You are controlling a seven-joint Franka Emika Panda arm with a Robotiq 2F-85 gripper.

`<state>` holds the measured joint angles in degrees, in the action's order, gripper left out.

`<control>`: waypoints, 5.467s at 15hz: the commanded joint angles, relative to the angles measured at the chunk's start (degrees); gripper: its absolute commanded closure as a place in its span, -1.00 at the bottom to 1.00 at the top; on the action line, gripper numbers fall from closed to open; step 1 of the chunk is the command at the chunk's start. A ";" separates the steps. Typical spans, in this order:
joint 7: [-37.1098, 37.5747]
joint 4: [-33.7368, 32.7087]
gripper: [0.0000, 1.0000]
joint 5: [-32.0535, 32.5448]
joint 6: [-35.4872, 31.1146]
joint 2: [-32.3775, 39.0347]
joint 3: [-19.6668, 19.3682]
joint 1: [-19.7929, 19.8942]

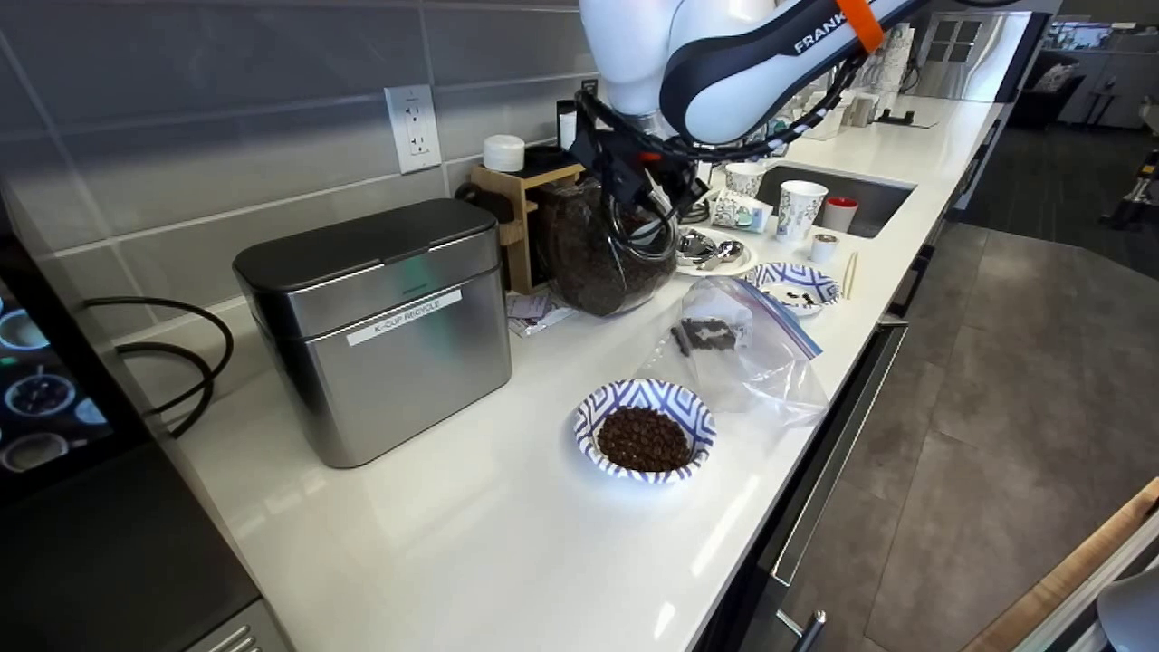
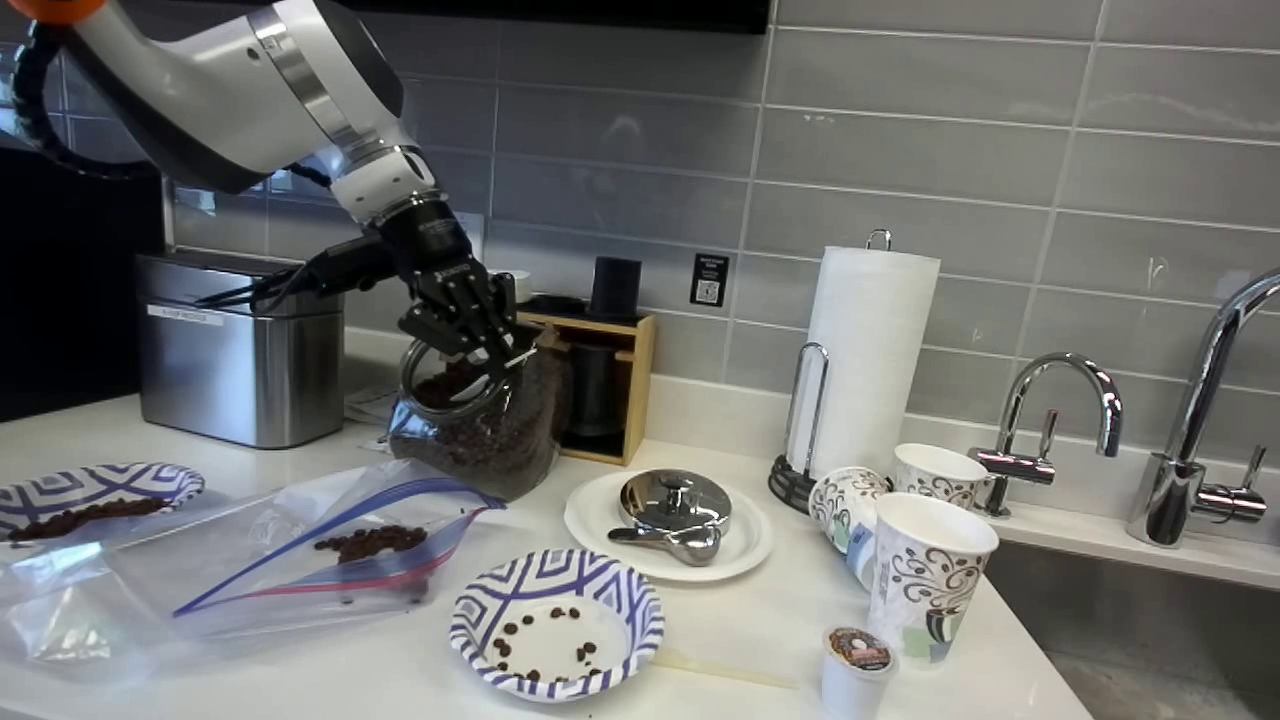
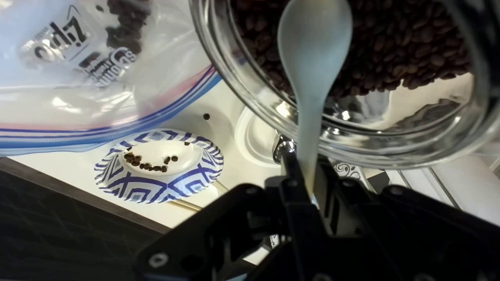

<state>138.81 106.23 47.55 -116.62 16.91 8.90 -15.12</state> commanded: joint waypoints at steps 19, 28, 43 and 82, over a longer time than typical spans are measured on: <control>4.37 -6.22 0.93 -7.89 11.43 3.23 -0.47 -4.04; 6.32 -11.06 0.93 -7.00 13.58 8.37 -1.14 -5.31; 6.57 -11.18 0.93 -13.62 9.21 8.46 -1.20 -3.96; -11.13 5.54 0.93 -30.45 -7.98 -5.60 -3.59 2.85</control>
<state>129.49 108.52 20.35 -124.75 14.39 5.38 -12.72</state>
